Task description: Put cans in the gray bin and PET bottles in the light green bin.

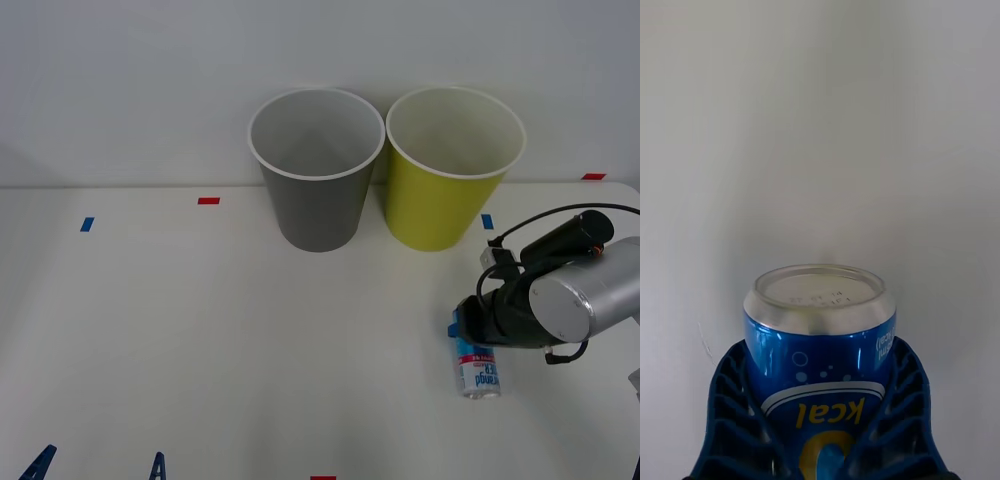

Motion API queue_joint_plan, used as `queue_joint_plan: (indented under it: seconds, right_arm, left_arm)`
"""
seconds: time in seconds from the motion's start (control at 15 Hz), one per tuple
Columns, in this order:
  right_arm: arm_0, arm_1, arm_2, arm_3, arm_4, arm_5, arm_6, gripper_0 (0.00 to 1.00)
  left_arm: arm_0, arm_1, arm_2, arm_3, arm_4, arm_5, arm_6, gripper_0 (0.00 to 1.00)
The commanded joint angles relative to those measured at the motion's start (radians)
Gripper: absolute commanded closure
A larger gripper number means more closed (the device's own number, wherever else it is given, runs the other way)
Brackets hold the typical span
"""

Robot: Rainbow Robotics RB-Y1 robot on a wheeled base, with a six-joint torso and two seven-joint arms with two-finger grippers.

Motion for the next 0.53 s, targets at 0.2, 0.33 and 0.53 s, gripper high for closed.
queue_joint_plan:
  seconds: [0.2,0.33,0.53]
  right_arm:
    - [0.08,0.0,-0.064,-0.122,-0.003,-0.001,0.058,1.0]
    - [0.136,0.026,-0.127,-0.189,-0.004,-0.001,0.181,1.0]
    - [0.212,0.09,-0.212,-0.295,0.005,-0.001,0.345,1.0]
  left_arm:
    - [0.0,0.0,0.0,0.0,0.0,0.0,0.0,0.0]
    - [0.0,0.0,0.0,0.0,0.0,0.0,0.0,0.0]
    - [0.0,0.0,0.0,0.0,0.0,0.0,0.0,0.0]
